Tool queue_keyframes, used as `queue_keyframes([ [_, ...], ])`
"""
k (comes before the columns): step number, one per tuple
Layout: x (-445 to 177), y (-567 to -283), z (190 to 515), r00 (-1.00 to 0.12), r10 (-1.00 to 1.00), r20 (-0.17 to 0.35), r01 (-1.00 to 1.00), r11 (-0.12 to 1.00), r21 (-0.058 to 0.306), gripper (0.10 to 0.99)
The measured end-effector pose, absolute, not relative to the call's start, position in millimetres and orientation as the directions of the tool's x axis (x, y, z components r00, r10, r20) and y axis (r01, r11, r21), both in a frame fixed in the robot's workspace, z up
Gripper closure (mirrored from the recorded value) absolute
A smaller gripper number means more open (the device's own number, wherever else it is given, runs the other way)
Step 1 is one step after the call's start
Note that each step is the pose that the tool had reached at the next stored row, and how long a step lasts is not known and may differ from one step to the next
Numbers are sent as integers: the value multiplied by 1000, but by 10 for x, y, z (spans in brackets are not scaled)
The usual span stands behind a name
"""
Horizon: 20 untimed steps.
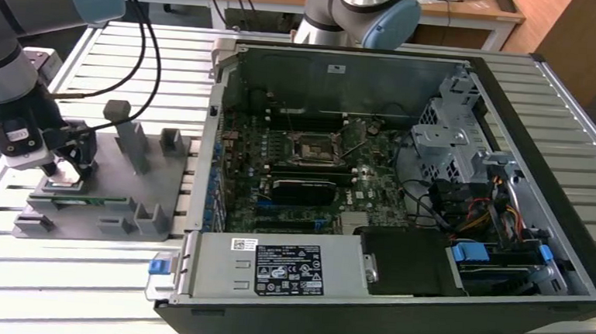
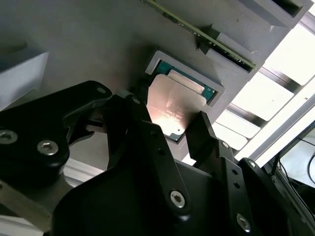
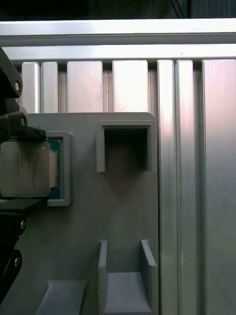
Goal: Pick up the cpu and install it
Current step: 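Pick up the cpu and move it towards the insertion slot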
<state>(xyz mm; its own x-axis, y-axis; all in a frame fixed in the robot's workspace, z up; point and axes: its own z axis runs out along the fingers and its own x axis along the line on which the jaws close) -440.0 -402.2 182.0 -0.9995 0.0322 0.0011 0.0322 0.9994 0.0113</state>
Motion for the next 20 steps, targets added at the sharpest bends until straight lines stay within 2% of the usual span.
queue_keyframes([
  [11, -4399, -4022, 1811, -999, 32, 1, 32, 999, 10, 541],
  [13, -4399, -4021, 1809, -999, 32, 0, 32, 999, 10, 529],
  [14, -4402, -4021, 1811, -999, 32, -2, 32, 999, 10, 467],
  [20, -4403, -4021, 1841, -999, 32, -4, 32, 999, 4, 467],
])
